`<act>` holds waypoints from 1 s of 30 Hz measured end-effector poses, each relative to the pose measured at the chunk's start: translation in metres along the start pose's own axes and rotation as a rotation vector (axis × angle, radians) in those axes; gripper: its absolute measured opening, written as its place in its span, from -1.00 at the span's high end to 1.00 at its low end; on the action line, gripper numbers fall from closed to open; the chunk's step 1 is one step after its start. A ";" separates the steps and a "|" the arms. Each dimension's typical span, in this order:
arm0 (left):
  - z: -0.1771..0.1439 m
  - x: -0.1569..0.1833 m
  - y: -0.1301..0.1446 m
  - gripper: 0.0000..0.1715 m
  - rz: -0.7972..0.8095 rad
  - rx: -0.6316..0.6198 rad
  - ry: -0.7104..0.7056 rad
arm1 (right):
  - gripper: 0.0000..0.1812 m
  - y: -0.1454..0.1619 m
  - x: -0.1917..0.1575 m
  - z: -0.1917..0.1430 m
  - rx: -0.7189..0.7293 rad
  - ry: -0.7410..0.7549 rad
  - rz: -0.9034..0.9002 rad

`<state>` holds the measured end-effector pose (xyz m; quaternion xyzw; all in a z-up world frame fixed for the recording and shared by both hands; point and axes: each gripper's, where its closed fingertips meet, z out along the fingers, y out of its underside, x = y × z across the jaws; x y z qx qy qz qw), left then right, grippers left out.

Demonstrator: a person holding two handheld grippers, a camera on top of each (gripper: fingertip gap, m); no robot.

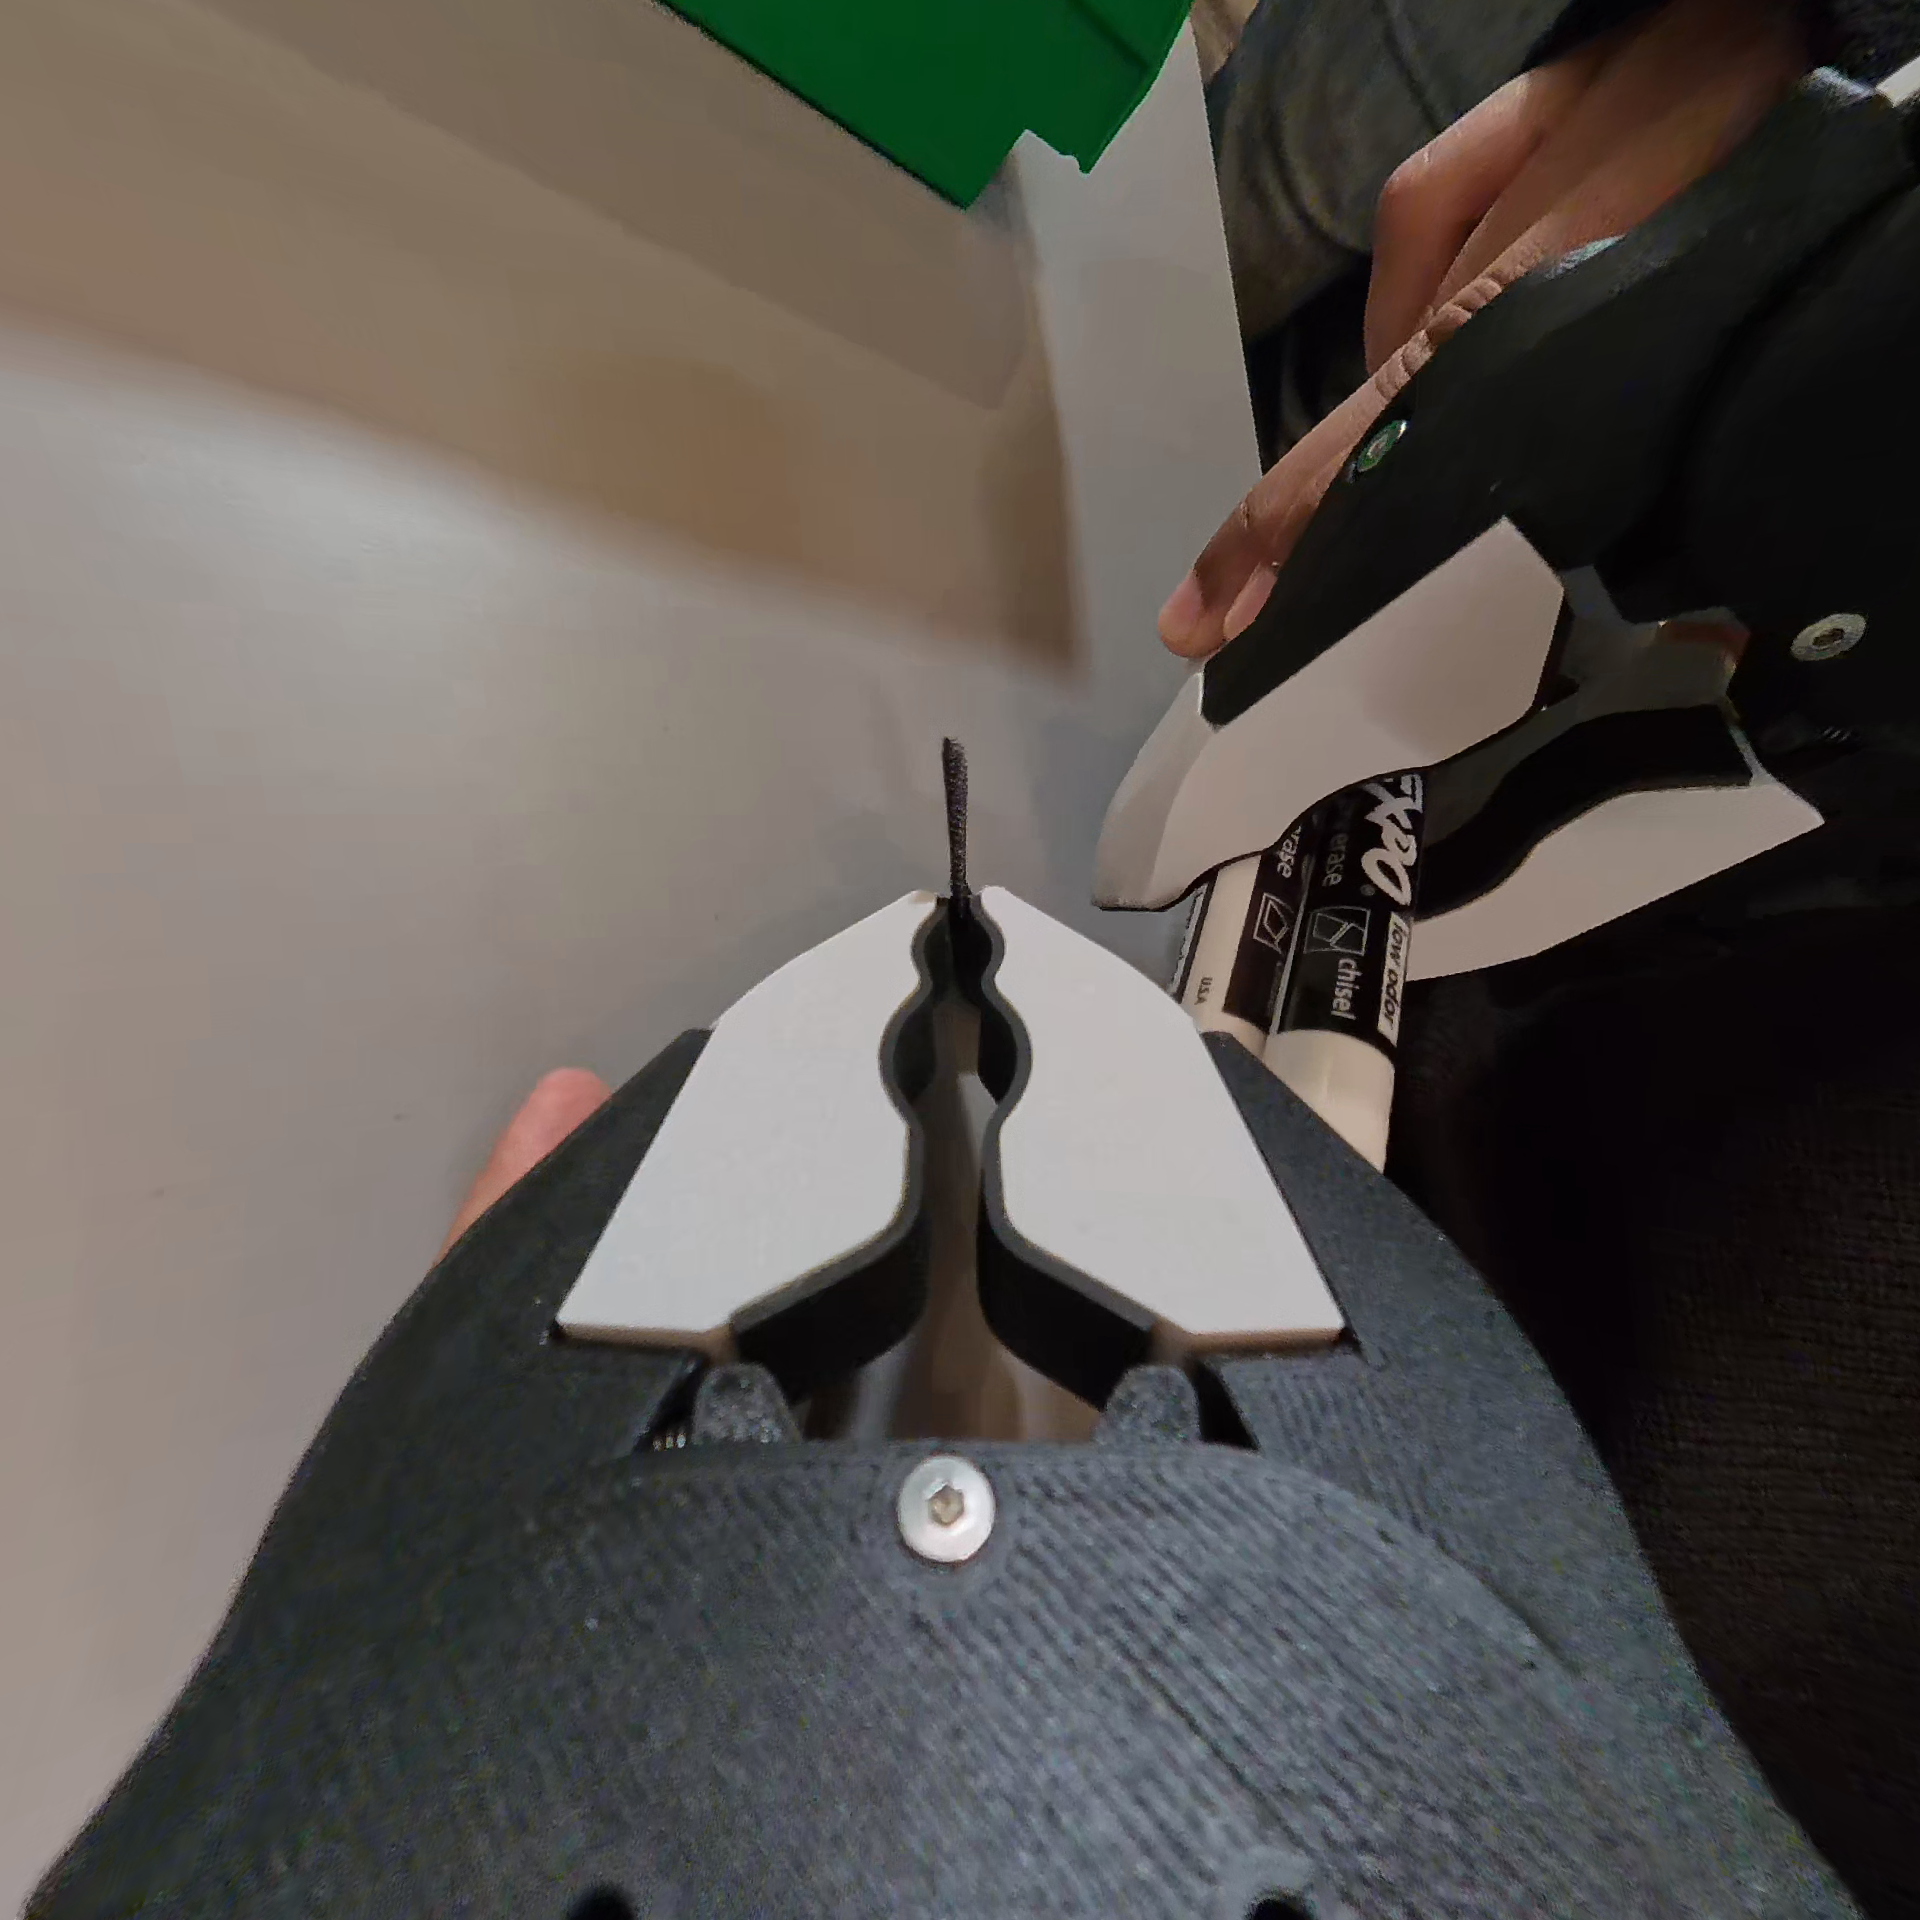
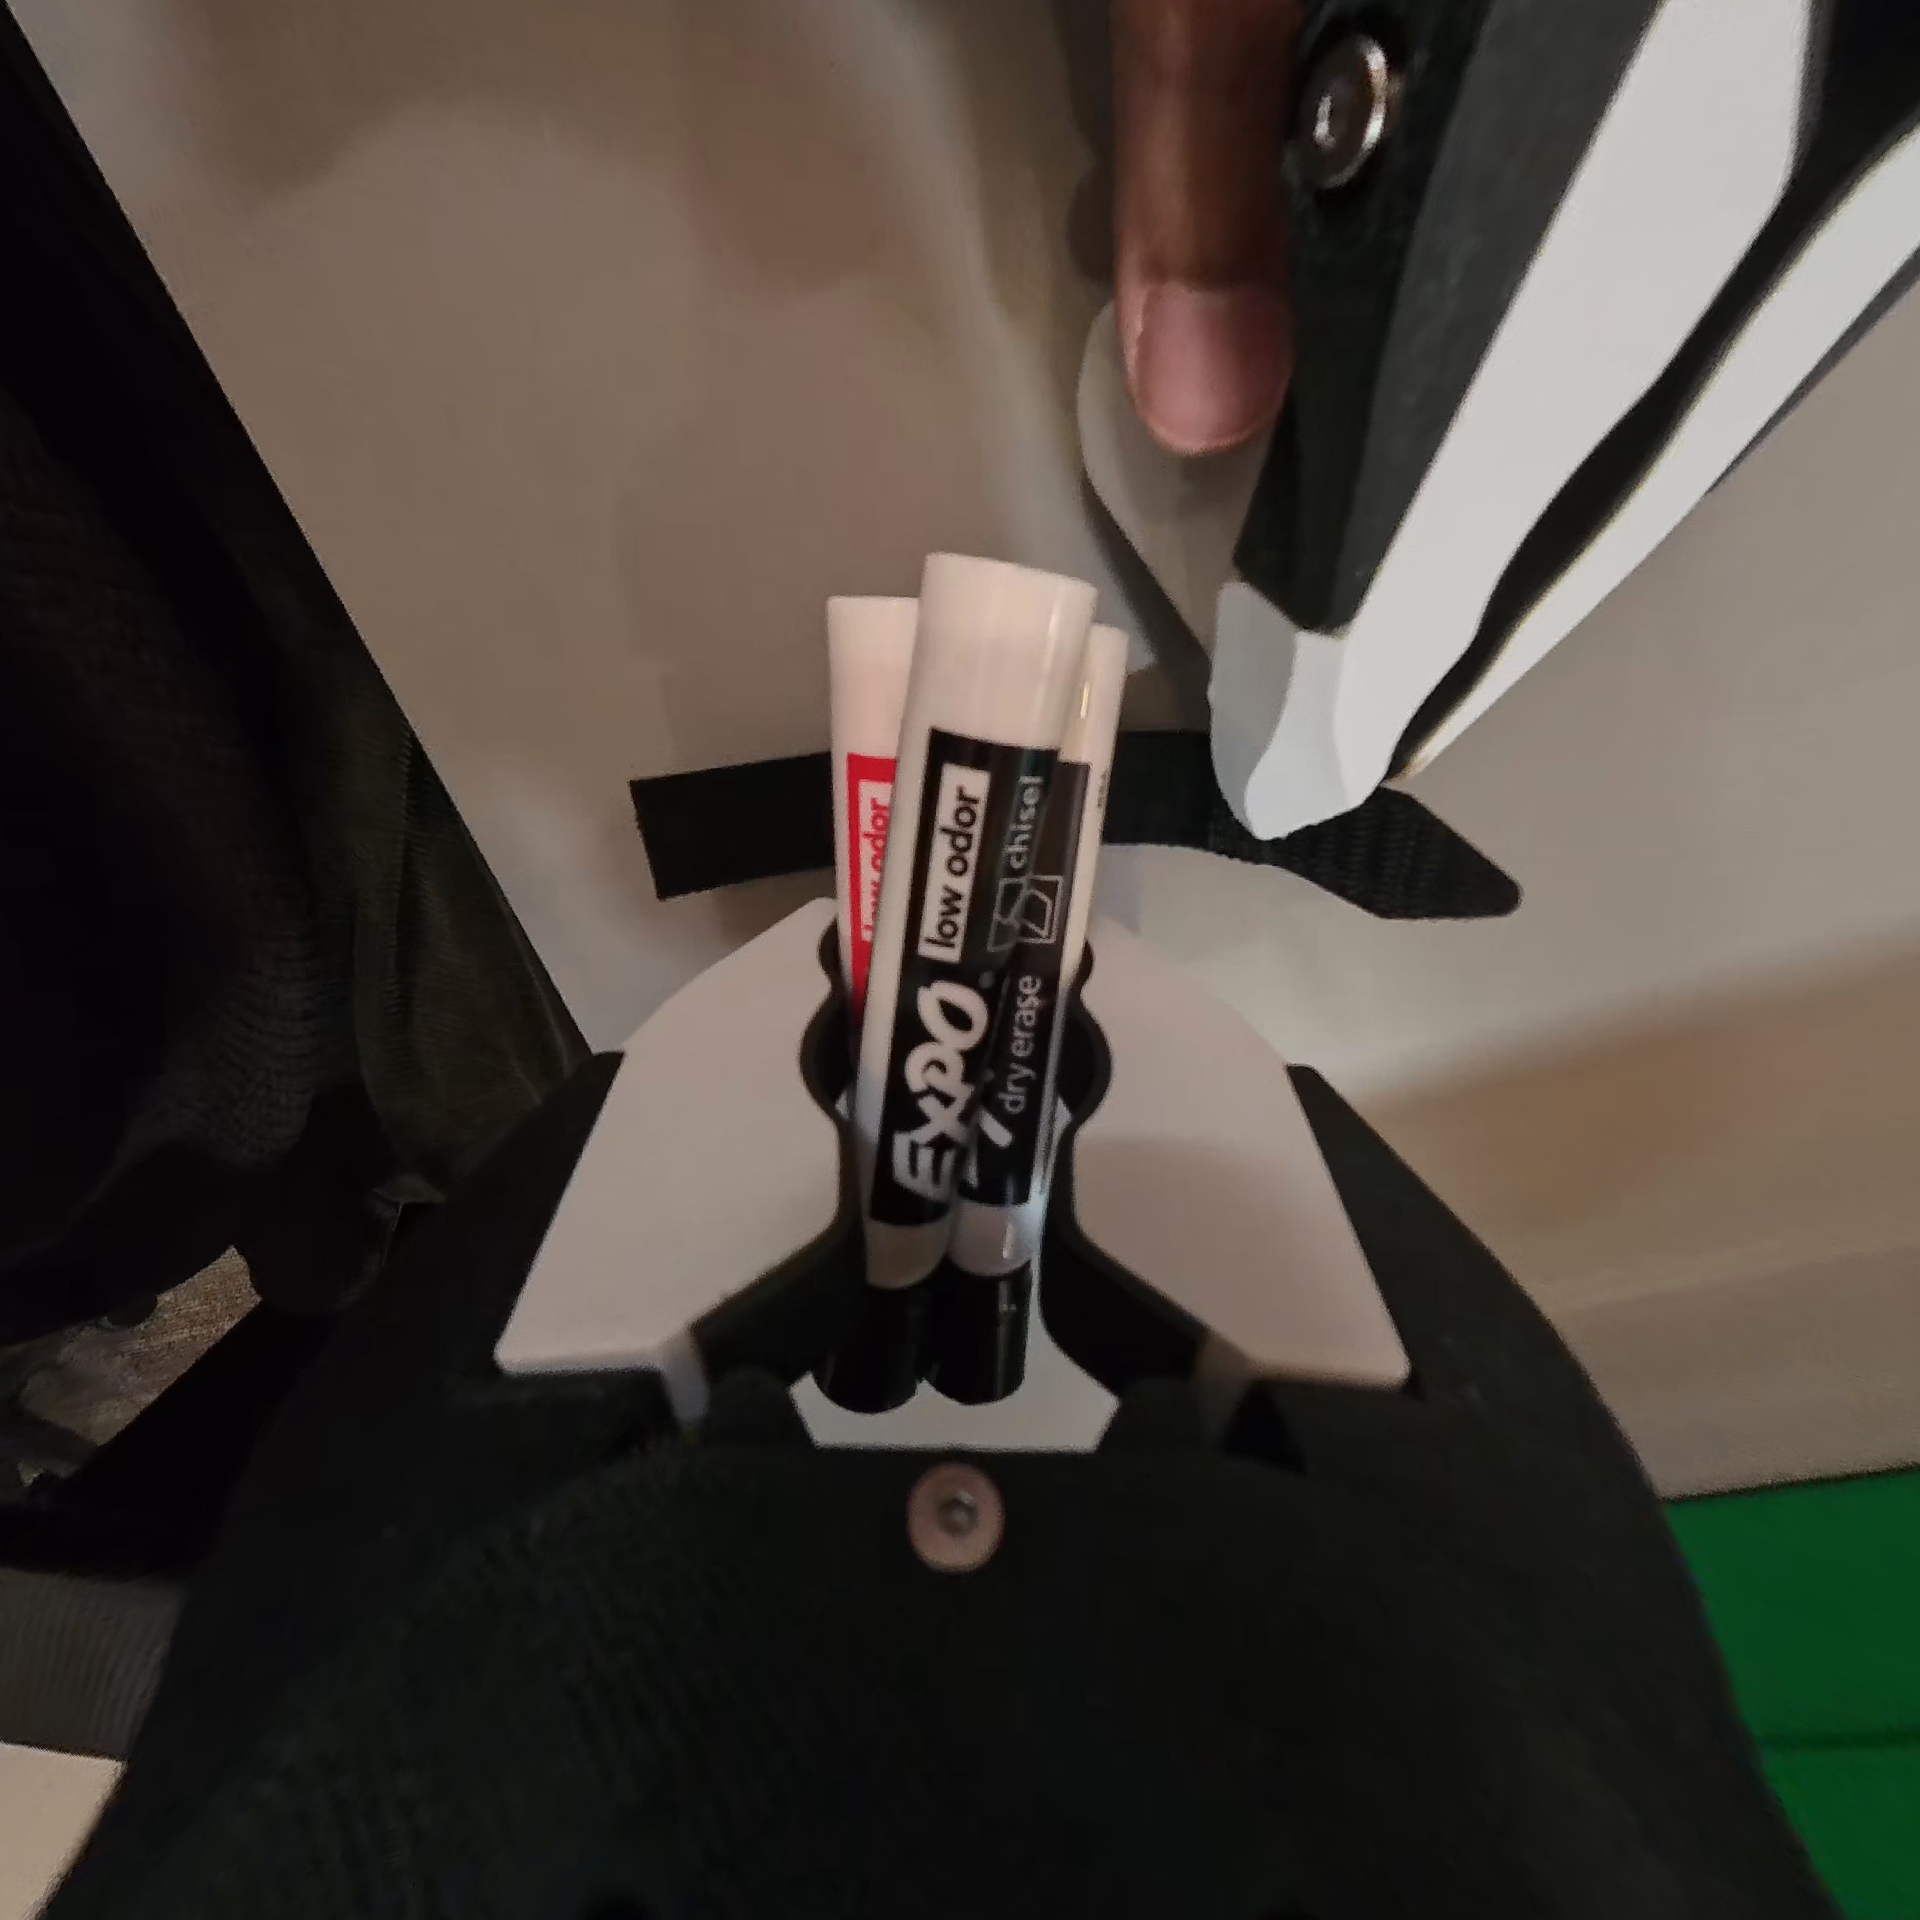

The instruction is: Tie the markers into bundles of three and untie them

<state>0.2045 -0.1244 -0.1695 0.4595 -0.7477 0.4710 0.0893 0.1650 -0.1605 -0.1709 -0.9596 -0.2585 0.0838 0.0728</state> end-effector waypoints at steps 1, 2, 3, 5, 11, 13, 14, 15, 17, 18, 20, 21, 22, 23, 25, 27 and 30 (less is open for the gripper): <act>0.000 0.000 0.000 0.96 -0.003 0.002 0.004 | 0.58 -0.001 0.000 0.000 0.001 0.000 -0.003; -0.001 0.000 0.000 0.96 -0.005 0.004 0.006 | 0.58 -0.001 0.000 0.000 0.001 -0.002 -0.005; -0.001 0.000 0.000 0.96 -0.007 0.007 0.010 | 0.58 -0.002 -0.001 0.000 0.004 -0.002 -0.006; -0.001 0.001 0.000 0.96 -0.007 0.009 0.021 | 0.58 -0.003 -0.001 0.000 0.006 -0.004 -0.009; 0.000 0.006 0.004 0.96 0.057 -0.012 0.020 | 0.58 -0.003 -0.002 0.004 0.003 -0.004 -0.017; 0.002 0.007 0.005 0.96 0.071 -0.021 0.016 | 0.58 -0.004 -0.002 0.005 0.007 -0.006 -0.019; 0.002 0.007 0.005 0.96 0.071 -0.023 0.012 | 0.58 -0.005 -0.003 0.005 0.009 -0.008 -0.020; 0.003 0.008 0.005 0.96 0.069 -0.023 0.018 | 0.58 -0.005 -0.003 0.006 0.009 -0.009 -0.022; 0.002 0.010 0.003 0.96 0.059 -0.010 0.028 | 0.58 -0.007 -0.004 0.006 0.011 -0.009 -0.028; 0.001 0.011 0.000 0.96 0.053 0.003 0.034 | 0.58 -0.008 -0.005 0.006 0.011 -0.010 -0.031; -0.004 0.016 -0.005 0.96 0.028 0.031 0.075 | 0.58 -0.009 -0.006 0.004 0.013 -0.007 -0.037; -0.007 0.018 -0.007 0.96 0.012 0.048 0.089 | 0.58 -0.009 -0.006 0.003 0.015 -0.007 -0.038; -0.010 0.018 -0.009 0.97 0.000 0.065 0.098 | 0.58 -0.010 -0.006 0.002 0.017 -0.005 -0.039; -0.014 0.019 -0.011 0.97 -0.009 0.080 0.105 | 0.58 -0.010 -0.006 0.000 0.018 -0.002 -0.039; -0.020 0.016 -0.012 0.97 -0.030 0.098 0.099 | 0.58 -0.009 -0.006 -0.003 0.020 0.005 -0.039; -0.025 0.012 -0.012 0.97 -0.037 0.112 0.082 | 0.58 -0.009 -0.005 -0.007 0.028 0.010 -0.036; -0.030 0.008 -0.009 0.97 -0.059 0.112 0.073 | 0.58 -0.009 -0.004 -0.011 0.040 0.017 -0.029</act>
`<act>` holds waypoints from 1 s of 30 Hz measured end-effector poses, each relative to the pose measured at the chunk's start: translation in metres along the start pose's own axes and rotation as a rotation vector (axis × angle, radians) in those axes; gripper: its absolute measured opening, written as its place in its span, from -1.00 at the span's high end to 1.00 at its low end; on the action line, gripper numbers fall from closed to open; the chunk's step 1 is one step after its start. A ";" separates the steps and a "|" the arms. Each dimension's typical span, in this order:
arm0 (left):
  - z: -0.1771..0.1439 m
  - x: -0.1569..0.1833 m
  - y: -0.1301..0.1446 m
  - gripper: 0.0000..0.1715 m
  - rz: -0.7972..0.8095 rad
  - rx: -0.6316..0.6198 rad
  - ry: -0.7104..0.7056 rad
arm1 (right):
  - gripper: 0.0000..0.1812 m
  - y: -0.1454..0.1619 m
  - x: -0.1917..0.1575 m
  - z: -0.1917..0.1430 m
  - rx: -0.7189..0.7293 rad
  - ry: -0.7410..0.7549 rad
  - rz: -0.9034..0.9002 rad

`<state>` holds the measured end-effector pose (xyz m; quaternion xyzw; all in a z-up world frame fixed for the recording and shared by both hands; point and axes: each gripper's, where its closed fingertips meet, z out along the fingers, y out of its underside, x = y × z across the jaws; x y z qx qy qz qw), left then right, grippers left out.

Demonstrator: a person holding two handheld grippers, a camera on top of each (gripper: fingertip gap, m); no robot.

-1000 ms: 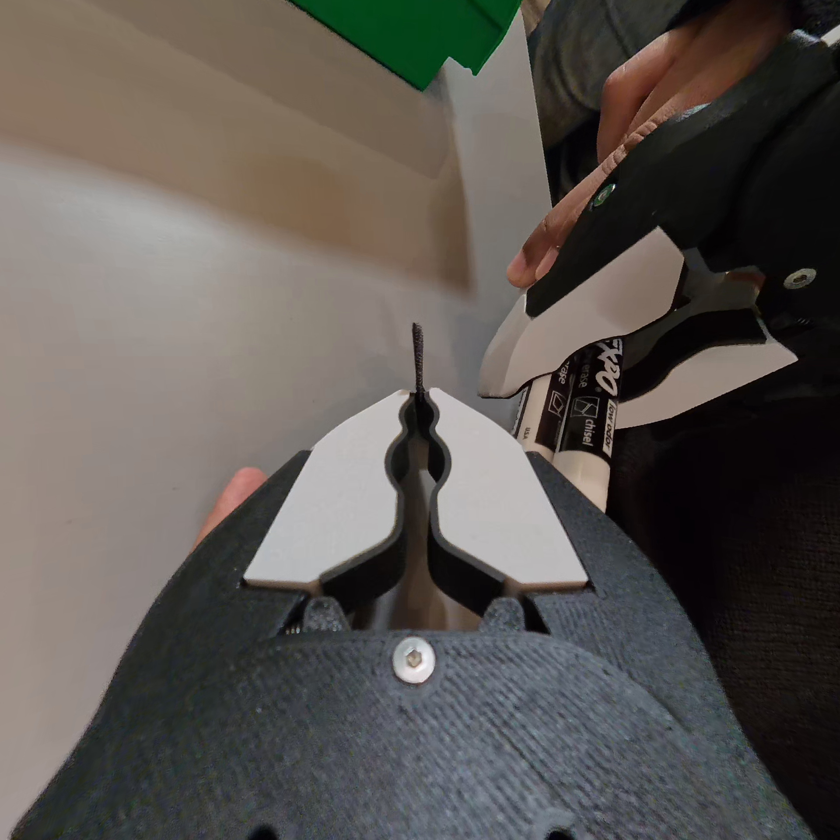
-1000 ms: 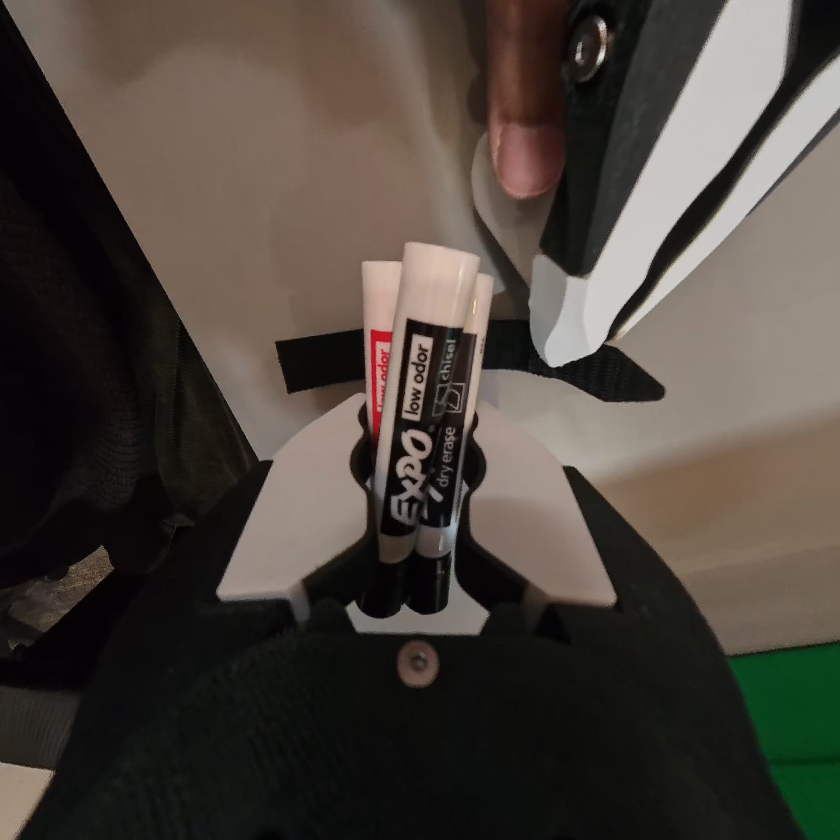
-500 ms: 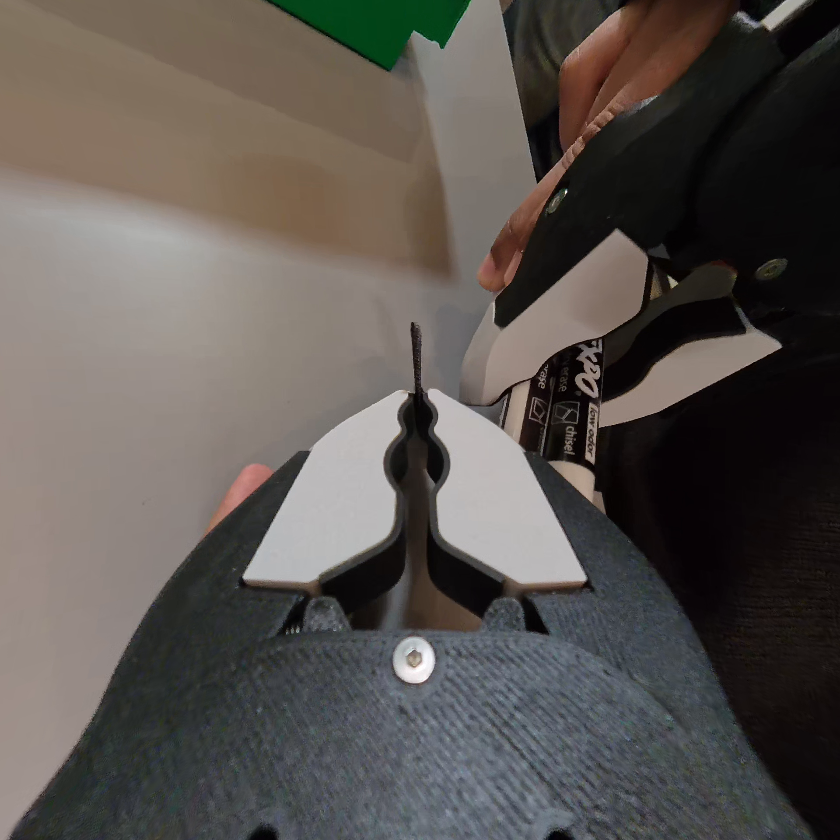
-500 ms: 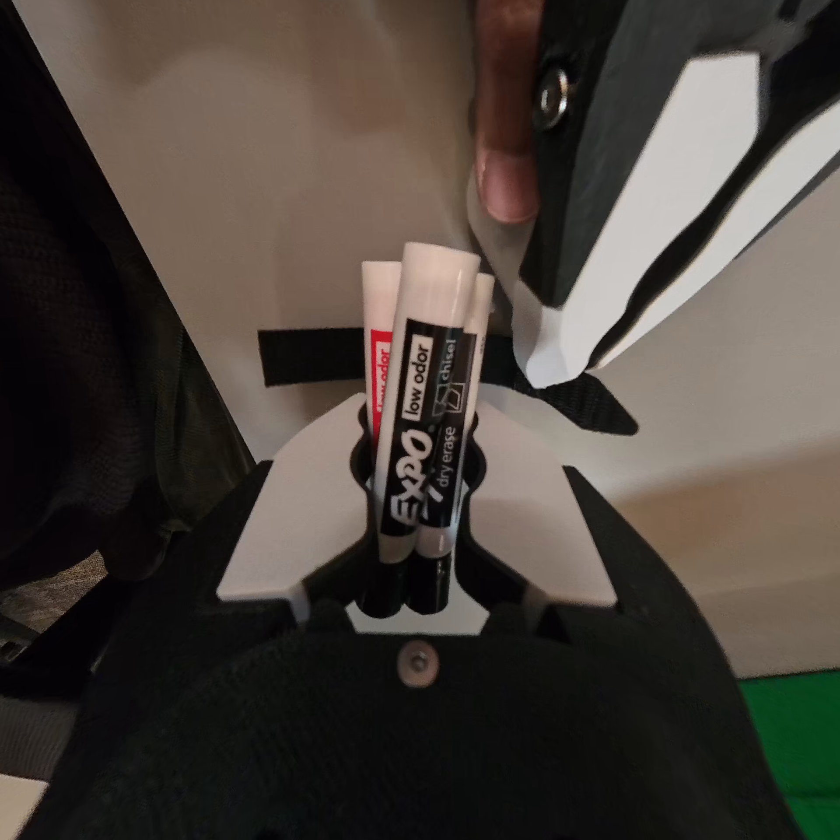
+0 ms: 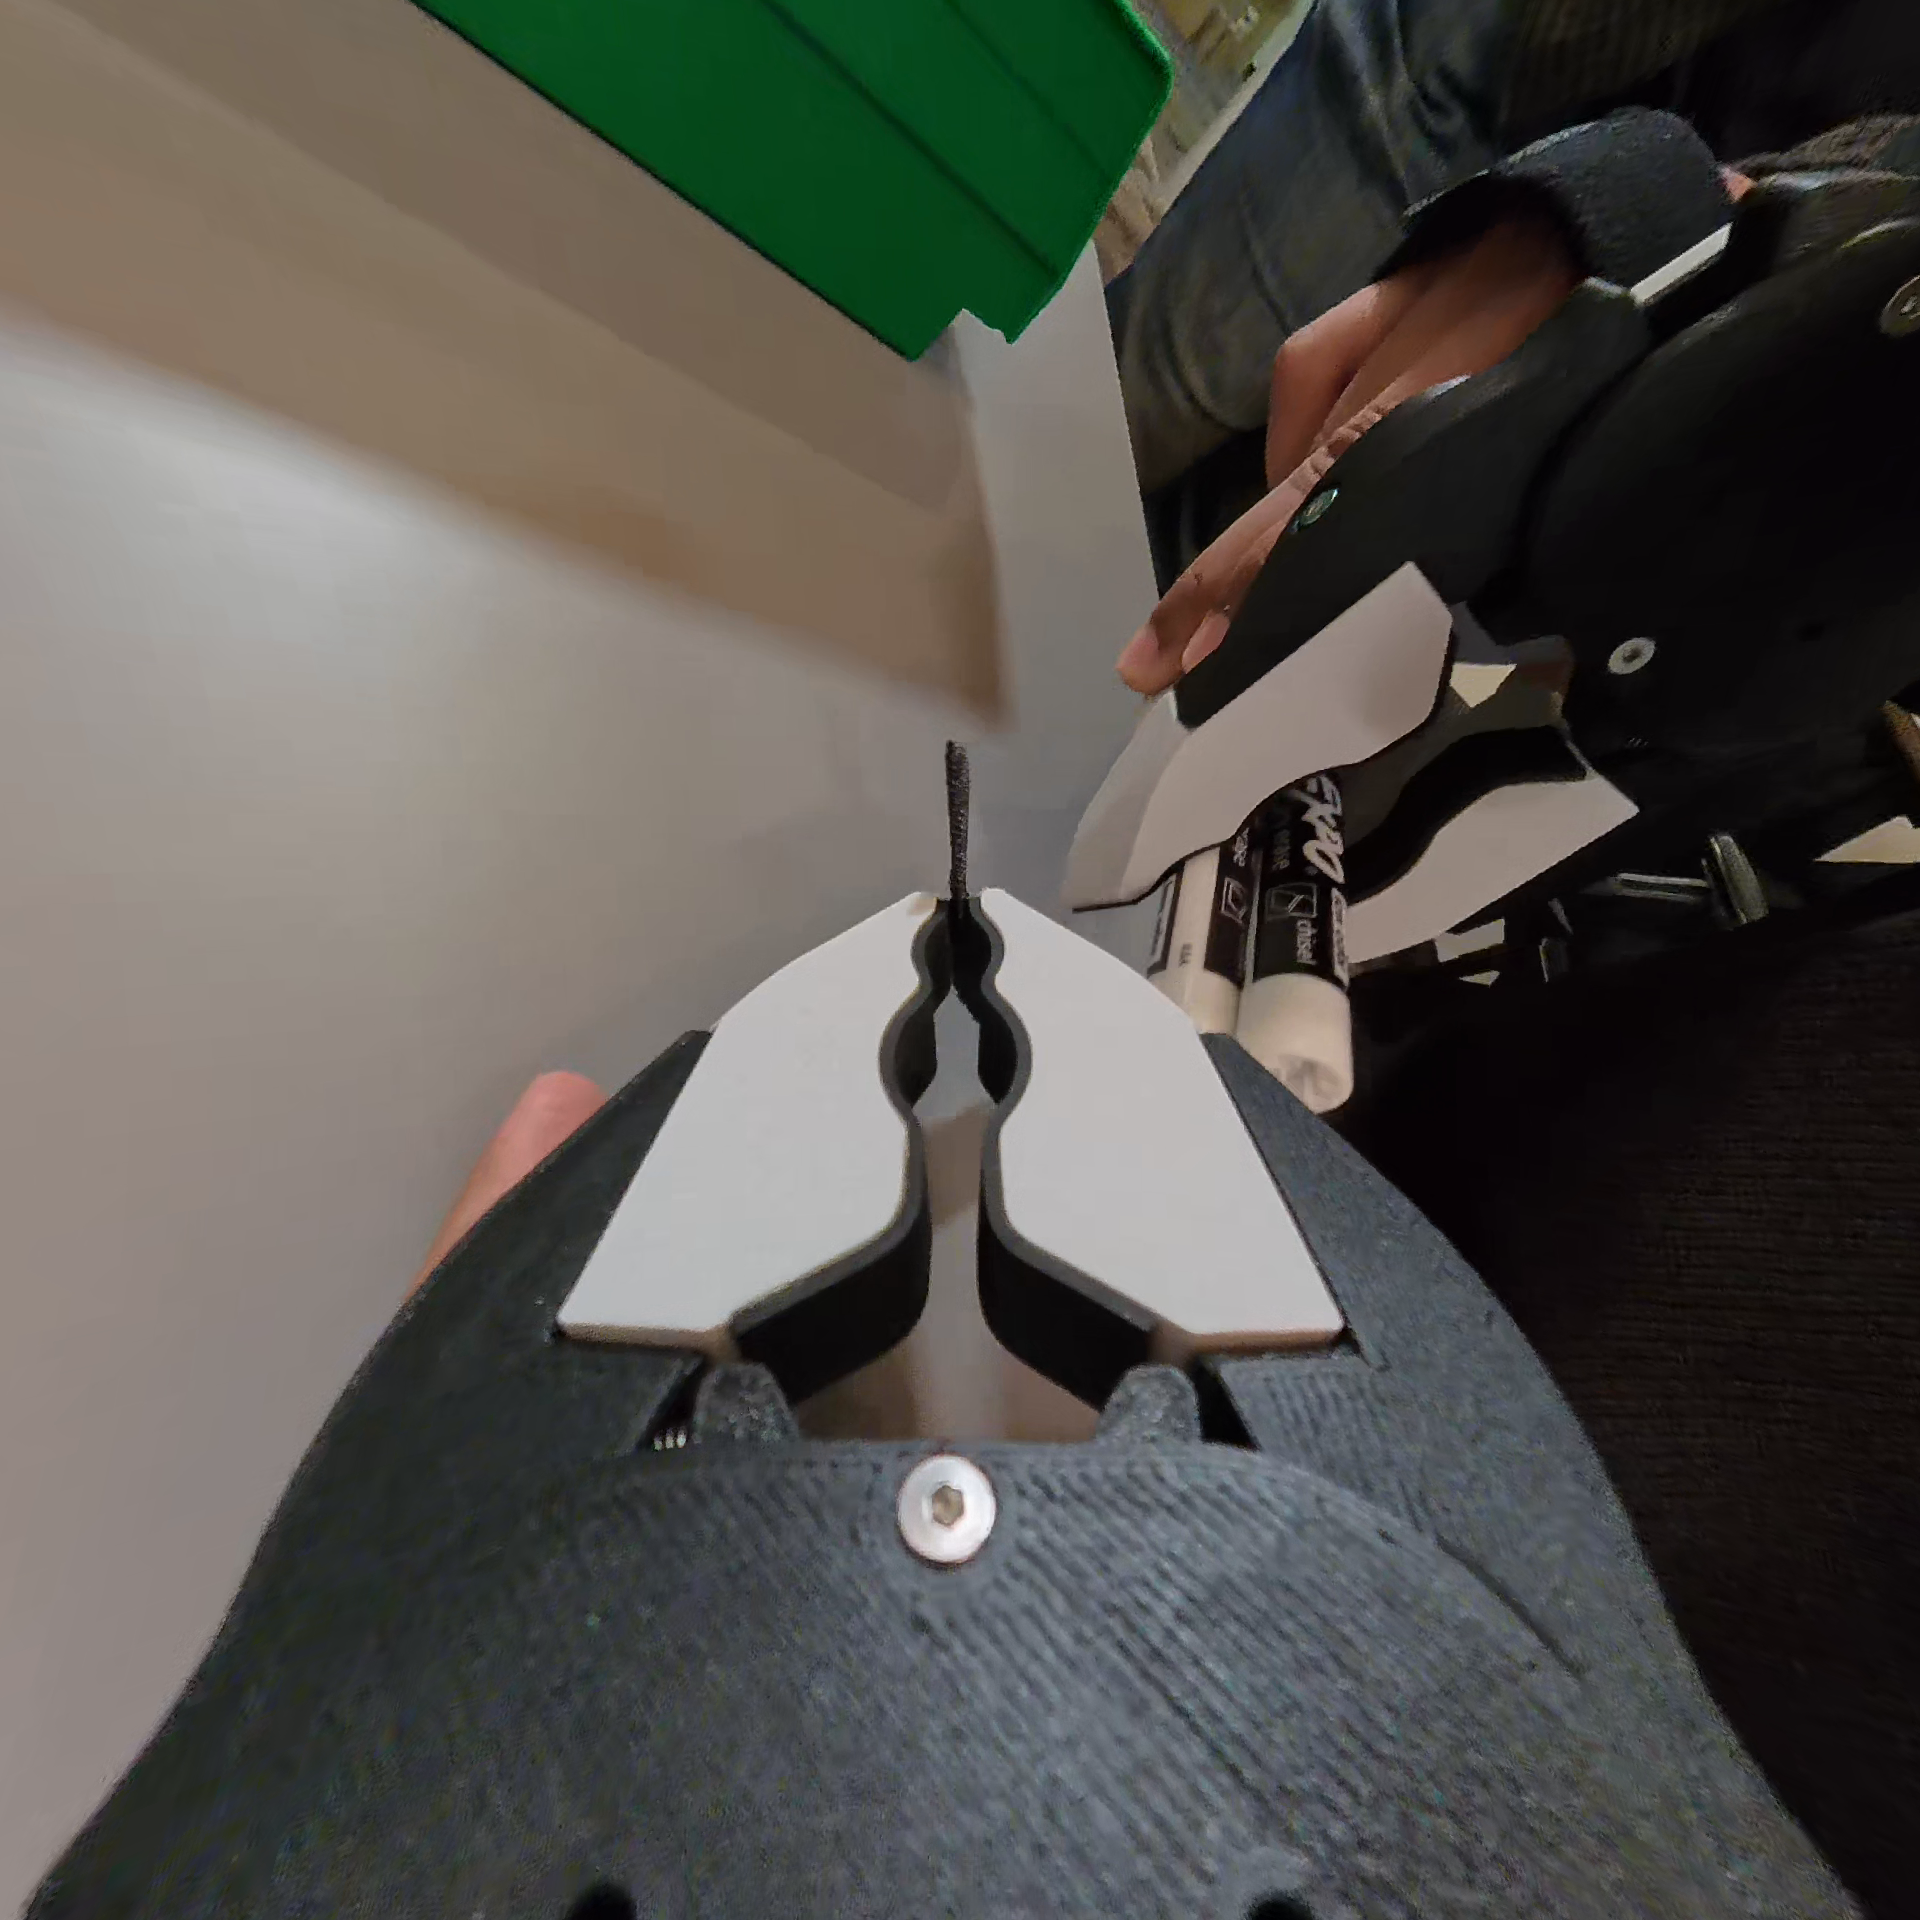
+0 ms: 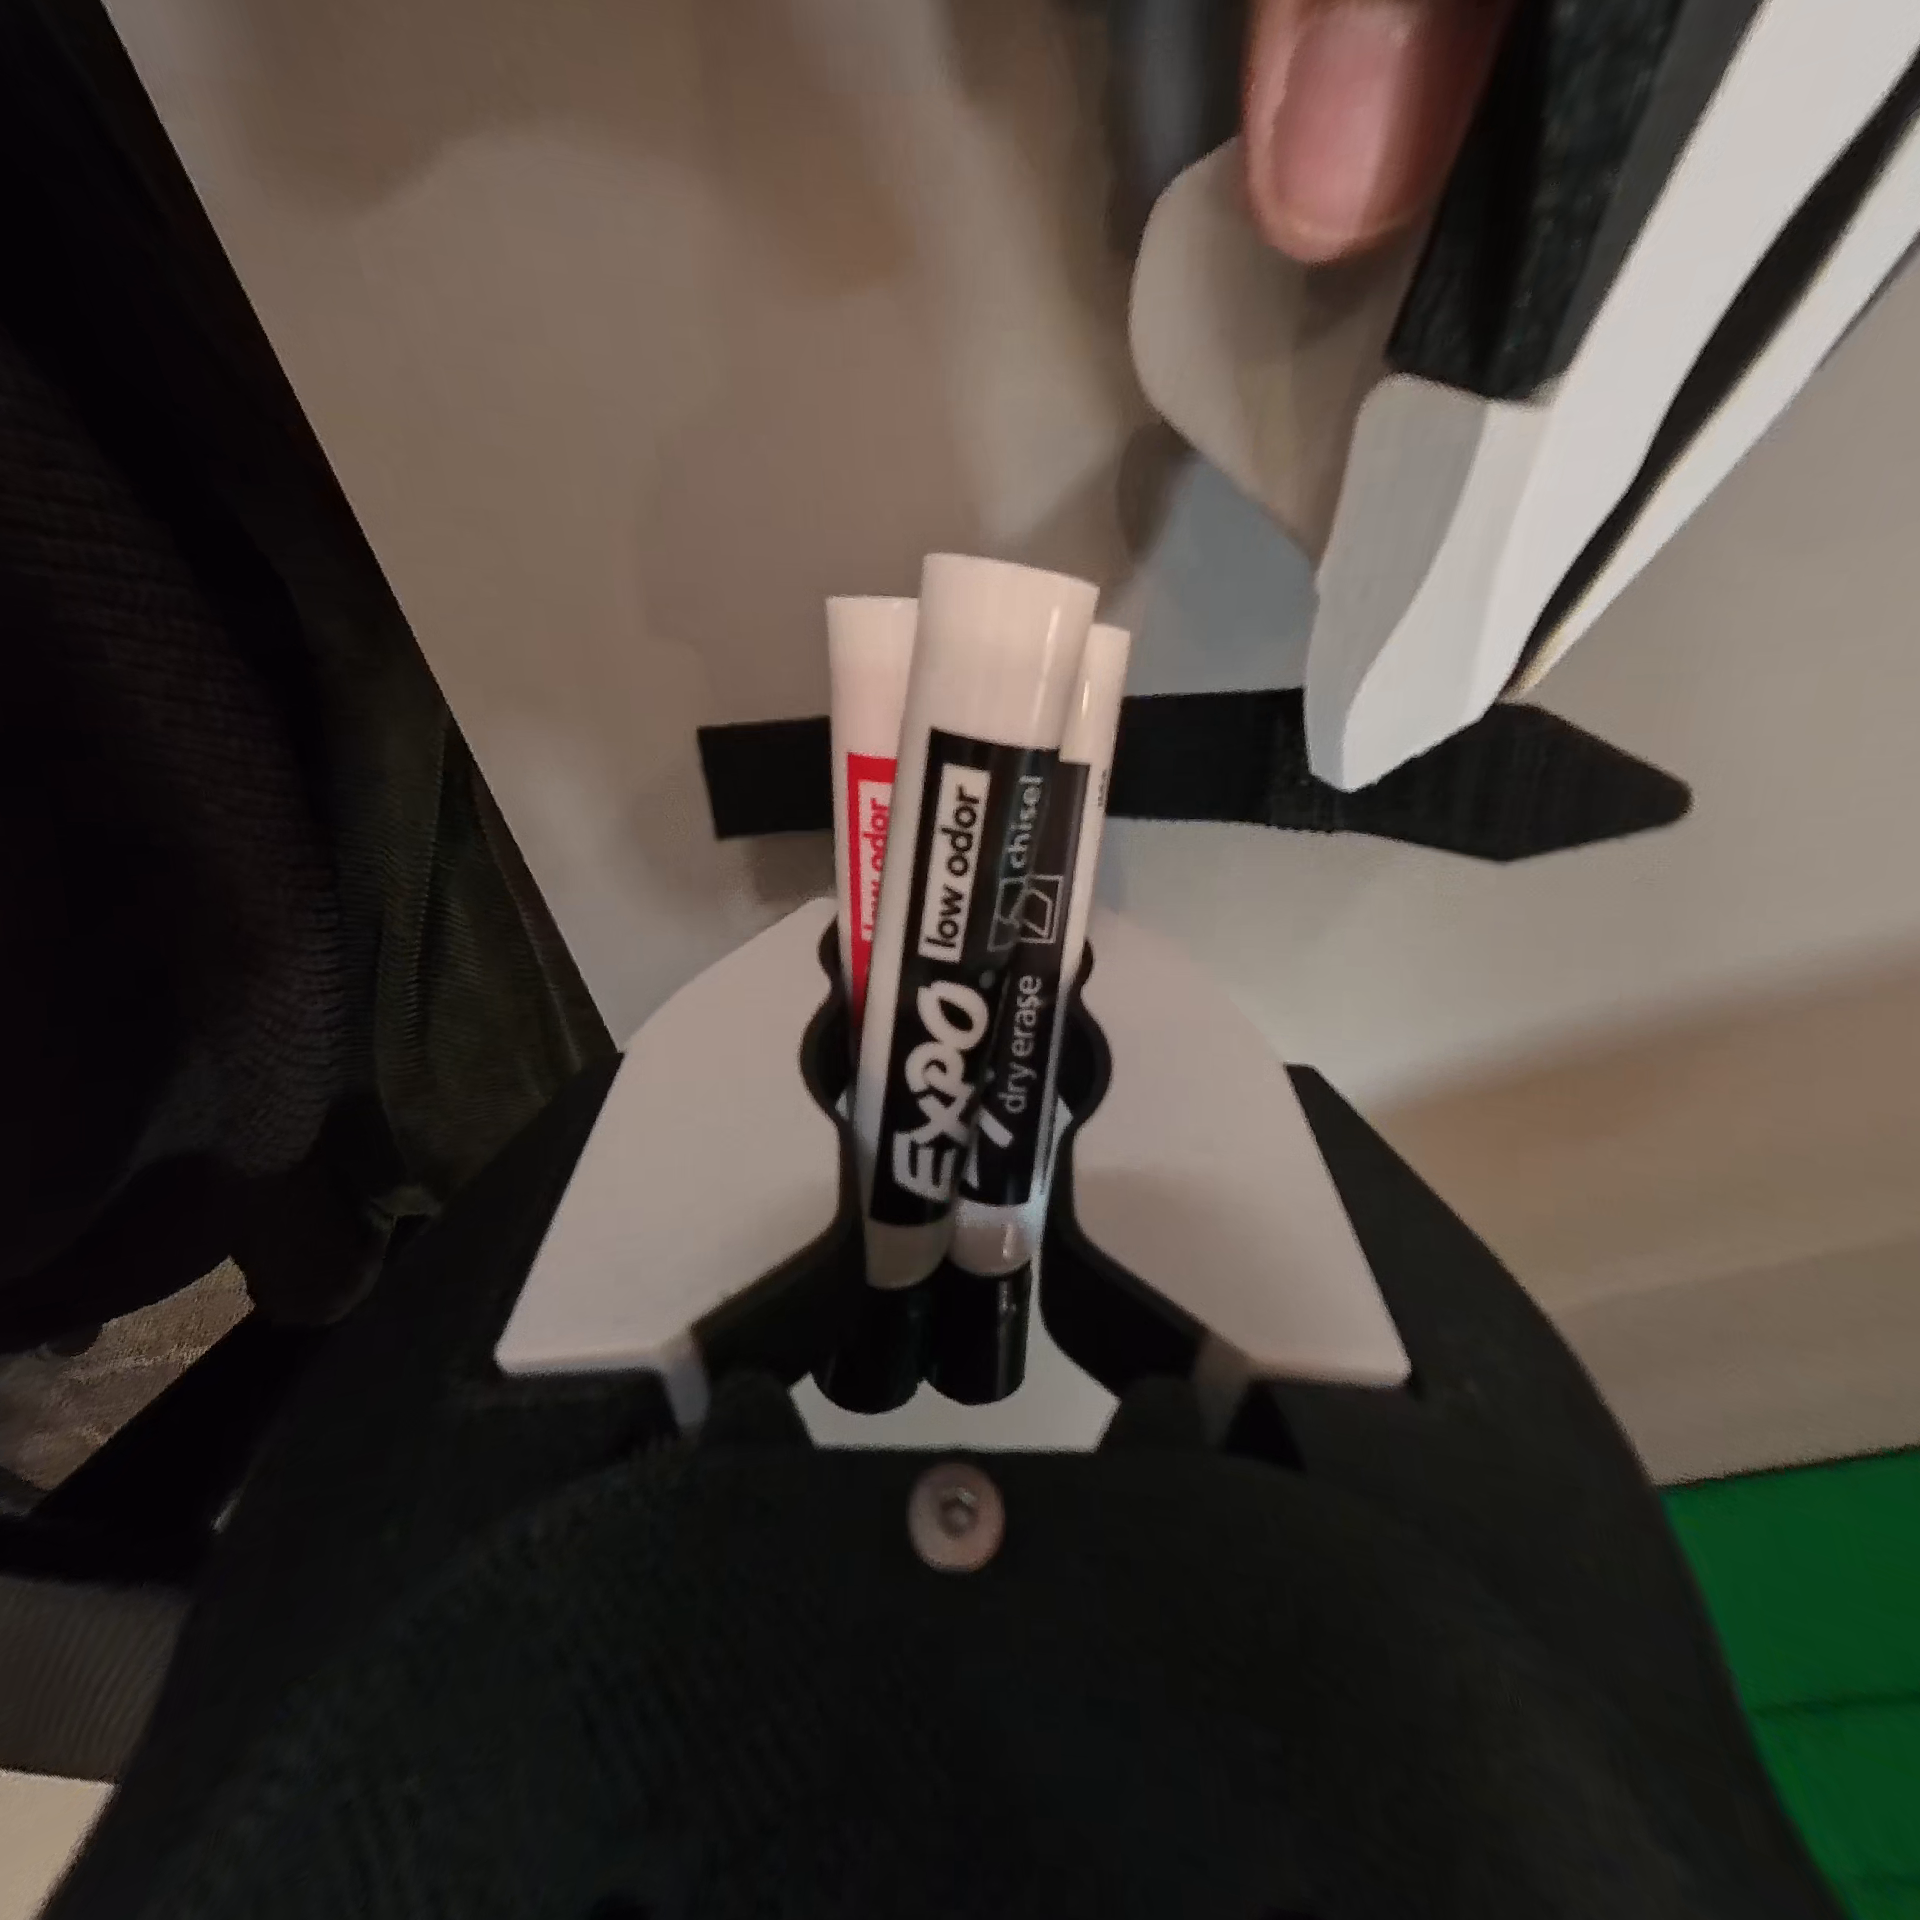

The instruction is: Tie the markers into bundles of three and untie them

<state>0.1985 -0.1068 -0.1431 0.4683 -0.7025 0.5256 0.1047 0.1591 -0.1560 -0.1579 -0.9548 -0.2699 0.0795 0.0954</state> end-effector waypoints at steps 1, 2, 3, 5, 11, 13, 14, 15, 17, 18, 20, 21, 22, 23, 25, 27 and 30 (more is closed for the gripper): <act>0.000 0.000 0.001 0.97 -0.002 -0.001 0.002 | 0.58 0.000 0.000 -0.001 0.002 0.004 0.001; -0.001 0.001 0.001 0.97 -0.011 0.005 0.007 | 0.58 0.000 0.001 -0.001 0.004 0.006 0.002; -0.001 0.001 0.000 0.97 -0.027 0.012 0.010 | 0.58 0.000 0.000 -0.002 0.005 0.006 0.003; -0.003 -0.001 -0.003 0.97 -0.059 0.031 0.010 | 0.58 -0.001 0.000 -0.003 0.008 0.010 0.000; -0.023 -0.010 -0.018 0.97 -0.187 0.167 0.044 | 0.59 -0.004 0.001 -0.010 0.021 0.022 -0.002; -0.034 -0.021 -0.020 0.97 -0.208 0.209 0.003 | 0.59 -0.003 0.001 -0.014 0.022 0.029 0.002; -0.039 -0.026 -0.021 0.97 -0.196 0.218 -0.033 | 0.58 -0.002 0.002 -0.016 0.023 0.032 0.005; -0.045 -0.030 -0.022 0.97 -0.178 0.227 -0.067 | 0.59 -0.001 0.002 -0.018 0.025 0.033 0.009; -0.059 -0.031 -0.028 0.97 -0.154 0.265 -0.098 | 0.59 0.003 0.003 -0.021 0.026 0.034 0.020; -0.066 -0.029 -0.034 0.97 -0.145 0.300 -0.106 | 0.59 0.005 0.004 -0.022 0.026 0.037 0.026; -0.080 -0.024 -0.046 0.97 -0.122 0.366 -0.110 | 0.58 0.011 0.006 -0.023 0.022 0.043 0.037; -0.084 -0.021 -0.047 0.97 -0.113 0.366 -0.109 | 0.58 0.013 0.007 -0.024 0.022 0.047 0.043; -0.084 -0.018 -0.043 0.97 -0.106 0.335 -0.114 | 0.58 0.015 0.007 -0.024 0.024 0.048 0.050; -0.081 -0.016 -0.034 0.97 -0.098 0.278 -0.123 | 0.59 0.016 0.008 -0.024 0.027 0.048 0.058; -0.073 -0.016 -0.010 0.97 -0.085 0.158 -0.155 | 0.59 0.019 0.008 -0.024 0.030 0.049 0.066; -0.069 -0.024 0.004 0.97 -0.085 0.137 -0.214 | 0.59 0.020 0.007 -0.022 0.031 0.047 0.068; -0.072 -0.040 0.013 0.96 -0.048 0.158 -0.323 | 0.59 0.019 0.005 -0.018 0.034 0.045 0.062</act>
